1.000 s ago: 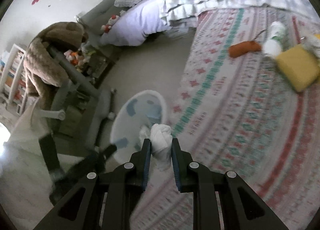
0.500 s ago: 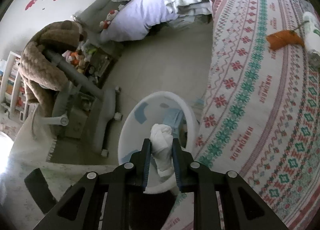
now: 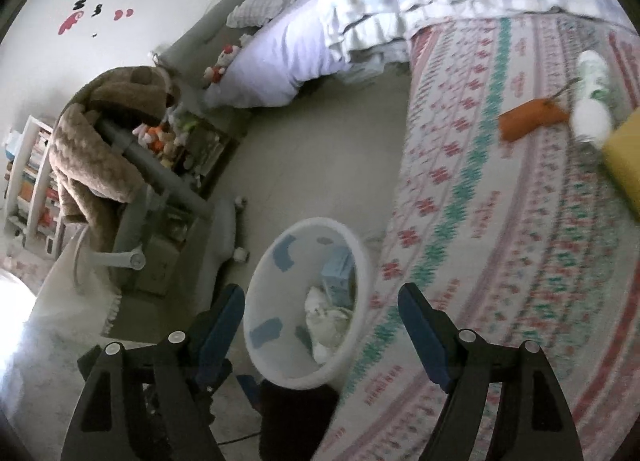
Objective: Collect trash
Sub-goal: 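Move both tools back over the trash pile on the bed, then grasp the orange item with the left tool while the right tool grasps the blue box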
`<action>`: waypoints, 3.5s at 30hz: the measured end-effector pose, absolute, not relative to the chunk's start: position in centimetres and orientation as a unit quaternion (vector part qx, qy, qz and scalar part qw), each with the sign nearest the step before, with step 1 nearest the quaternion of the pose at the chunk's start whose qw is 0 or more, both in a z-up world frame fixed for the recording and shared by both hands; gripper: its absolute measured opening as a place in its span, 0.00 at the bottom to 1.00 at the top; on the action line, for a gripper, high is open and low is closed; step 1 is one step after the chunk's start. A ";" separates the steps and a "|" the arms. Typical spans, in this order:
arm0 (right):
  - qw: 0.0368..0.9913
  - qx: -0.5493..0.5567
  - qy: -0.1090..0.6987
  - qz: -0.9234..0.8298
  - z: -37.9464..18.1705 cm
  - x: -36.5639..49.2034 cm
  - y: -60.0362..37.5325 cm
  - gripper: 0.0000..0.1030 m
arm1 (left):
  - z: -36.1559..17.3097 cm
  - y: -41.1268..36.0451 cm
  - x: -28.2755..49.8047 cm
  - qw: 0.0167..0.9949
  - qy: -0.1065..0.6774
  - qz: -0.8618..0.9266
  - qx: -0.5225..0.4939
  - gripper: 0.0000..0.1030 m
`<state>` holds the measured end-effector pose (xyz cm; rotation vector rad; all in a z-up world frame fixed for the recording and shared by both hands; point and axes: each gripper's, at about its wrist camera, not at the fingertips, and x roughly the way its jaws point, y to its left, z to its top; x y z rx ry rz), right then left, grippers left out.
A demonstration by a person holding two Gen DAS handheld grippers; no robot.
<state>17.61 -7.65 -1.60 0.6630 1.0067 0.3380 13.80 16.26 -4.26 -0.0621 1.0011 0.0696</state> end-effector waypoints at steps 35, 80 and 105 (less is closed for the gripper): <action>0.837 0.241 0.491 0.008 1.4 6.6 -25.6 0.78 | -0.8 2.7 12.9 0.881 0.472 -0.023 0.013 0.96; 0.809 0.242 0.524 -0.112 -5.9 14.5 -41.9 0.79 | -7.0 -16.0 27.9 0.830 0.482 -0.236 0.153 0.39; 0.845 0.084 0.524 -0.064 -6.6 17.1 -36.1 0.61 | -5.8 -12.7 23.5 0.838 0.496 -0.218 0.061 0.11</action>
